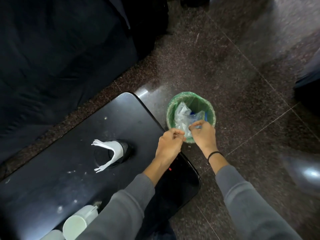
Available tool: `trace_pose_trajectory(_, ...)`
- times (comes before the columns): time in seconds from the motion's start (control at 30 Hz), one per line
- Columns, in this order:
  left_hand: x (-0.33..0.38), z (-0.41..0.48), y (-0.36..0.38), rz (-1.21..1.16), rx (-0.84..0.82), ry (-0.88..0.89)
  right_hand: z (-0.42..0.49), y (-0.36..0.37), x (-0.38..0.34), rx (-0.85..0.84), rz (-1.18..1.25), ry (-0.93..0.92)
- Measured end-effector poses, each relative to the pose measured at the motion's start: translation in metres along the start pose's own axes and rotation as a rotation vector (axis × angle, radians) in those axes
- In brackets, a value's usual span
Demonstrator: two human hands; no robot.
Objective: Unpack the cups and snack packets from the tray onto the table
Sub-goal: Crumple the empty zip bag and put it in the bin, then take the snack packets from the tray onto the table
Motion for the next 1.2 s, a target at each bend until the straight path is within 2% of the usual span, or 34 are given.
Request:
trace_pose_trajectory(0.27, -0.021, -0.062, -0.027, -0.034, 0.035, 0.082, -0.103, -0.001, -0.043, 0.010, 0.037, -0.200)
trace_pose_trajectory(0.53, -0.077, -0.147, -0.080, -0.089, 0.107, 0.109, -0.216, 0.033, -0.072, -0.069, -0.022, -0.279)
trace_pose_trajectory(0.83, -0.166, -0.228, -0.180, -0.187, 0.346, 0.193, -0.313, 0.128, -0.128, -0.288, -0.095, -0.504)
trace_pose_trajectory(1.2, -0.294, -0.303, -0.310, -0.296, 0.553, 0.152, -0.411, 0.287, -0.179, -0.553, -0.216, -0.684)
Point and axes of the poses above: each hand's wrist, its own z-axis towards the middle knuckle, its own y-axis out of the palm, x = y × z, the point moved 1 cm from there along z, towards the middle knuckle, and after that the axes turned 5 degrees about -x, right-handed, at the moved point
